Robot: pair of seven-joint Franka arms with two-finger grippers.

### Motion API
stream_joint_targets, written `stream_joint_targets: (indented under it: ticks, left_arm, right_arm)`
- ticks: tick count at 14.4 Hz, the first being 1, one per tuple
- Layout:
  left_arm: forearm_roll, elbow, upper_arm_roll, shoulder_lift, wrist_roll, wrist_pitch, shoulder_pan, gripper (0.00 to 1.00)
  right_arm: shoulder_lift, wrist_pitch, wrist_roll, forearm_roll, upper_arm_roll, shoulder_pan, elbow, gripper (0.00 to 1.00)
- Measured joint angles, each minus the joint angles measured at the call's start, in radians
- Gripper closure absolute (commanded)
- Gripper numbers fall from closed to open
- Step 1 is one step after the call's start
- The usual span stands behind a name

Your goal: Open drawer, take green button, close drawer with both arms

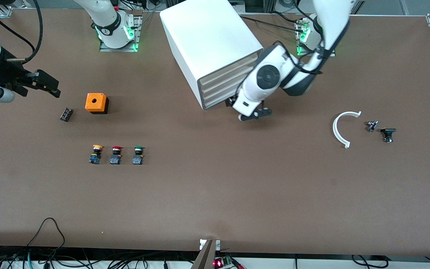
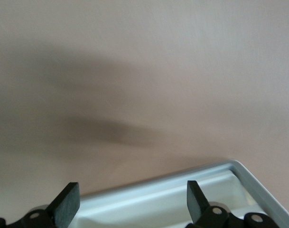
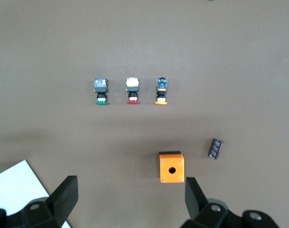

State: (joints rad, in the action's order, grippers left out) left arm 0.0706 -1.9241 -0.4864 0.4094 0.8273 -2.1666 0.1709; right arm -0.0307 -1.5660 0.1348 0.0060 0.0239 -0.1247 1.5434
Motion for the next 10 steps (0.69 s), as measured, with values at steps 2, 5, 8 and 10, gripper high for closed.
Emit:
stream_joint_targets:
  ticks: [2, 5, 8, 10]
  left_arm:
    - [-0.095, 0.067, 0.0, -0.025, -0.095, 0.111, -0.066, 0.0]
    - [-0.213, 0.204, 0.001, -0.047, -0.231, 0.257, -0.108, 0.0]
    - [-0.245, 0.365, 0.002, -0.055, -0.393, 0.428, -0.141, 0.0]
    - [-0.256, 0.457, 0.003, -0.06, -0.528, 0.52, -0.18, 0.0]
  right_arm:
    - [0.011, 0.007, 0.0, 0.0, -0.025, 0.023, 0.001, 0.0]
    - [0.022, 0.007, -0.001, 0.0, -0.129, 0.137, 0.001, 0.0]
    - [0.029, 0.007, -0.002, 0.0, -0.166, 0.175, 0.001, 0.0]
    - [0.028, 0.007, -0.003, 0.0, -0.167, 0.177, 0.001, 0.0]
